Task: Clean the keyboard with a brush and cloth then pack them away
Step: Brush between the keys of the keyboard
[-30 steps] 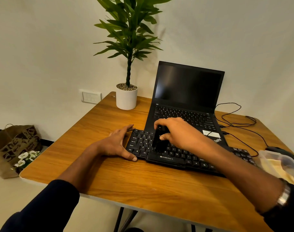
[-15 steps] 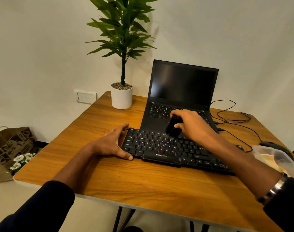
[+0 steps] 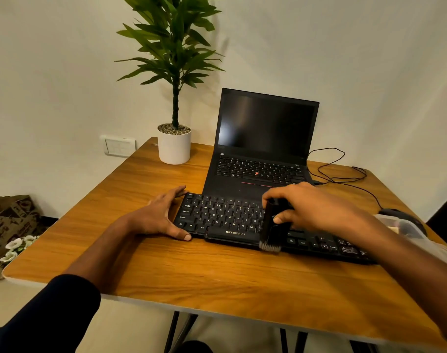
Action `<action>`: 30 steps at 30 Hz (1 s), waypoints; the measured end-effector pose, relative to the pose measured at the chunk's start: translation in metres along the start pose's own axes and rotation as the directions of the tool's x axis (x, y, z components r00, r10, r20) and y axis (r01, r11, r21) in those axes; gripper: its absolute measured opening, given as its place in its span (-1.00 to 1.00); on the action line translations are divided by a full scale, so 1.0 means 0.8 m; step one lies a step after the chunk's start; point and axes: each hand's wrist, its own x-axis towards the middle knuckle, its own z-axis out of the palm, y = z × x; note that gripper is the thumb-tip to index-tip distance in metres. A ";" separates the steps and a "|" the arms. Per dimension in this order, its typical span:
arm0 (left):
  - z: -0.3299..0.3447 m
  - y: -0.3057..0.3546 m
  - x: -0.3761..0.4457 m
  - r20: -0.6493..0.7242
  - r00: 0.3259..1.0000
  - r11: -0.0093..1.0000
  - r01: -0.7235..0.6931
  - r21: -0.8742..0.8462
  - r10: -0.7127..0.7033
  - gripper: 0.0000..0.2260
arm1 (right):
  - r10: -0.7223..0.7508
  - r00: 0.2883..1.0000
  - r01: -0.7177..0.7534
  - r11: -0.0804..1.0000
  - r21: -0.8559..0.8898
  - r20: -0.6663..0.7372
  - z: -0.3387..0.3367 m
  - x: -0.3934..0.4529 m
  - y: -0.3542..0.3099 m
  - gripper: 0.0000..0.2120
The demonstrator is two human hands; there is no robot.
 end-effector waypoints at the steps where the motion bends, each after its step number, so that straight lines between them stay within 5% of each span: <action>1: 0.000 0.000 0.000 0.000 1.000 1.000 -0.003 0.001 0.003 0.28 | 0.001 1.000 -0.001 1.000 -0.012 -0.021 0.001 0.002 0.001 -0.75; 12: 0.001 0.000 0.001 0.007 1.000 1.000 -0.028 -0.010 0.028 0.27 | 0.021 0.942 -0.044 0.997 -0.061 -0.334 0.019 0.035 0.019 -0.73; 23: 0.000 -0.004 0.004 0.013 1.000 1.000 -0.015 0.010 0.015 0.27 | 0.001 1.000 -0.001 1.000 0.019 0.003 -0.003 -0.010 0.008 -0.75; 30: -0.001 -0.006 0.006 0.018 1.000 1.000 0.001 0.002 -0.002 0.25 | 0.001 0.991 -0.003 1.000 -0.014 -0.134 0.014 0.018 0.012 -0.72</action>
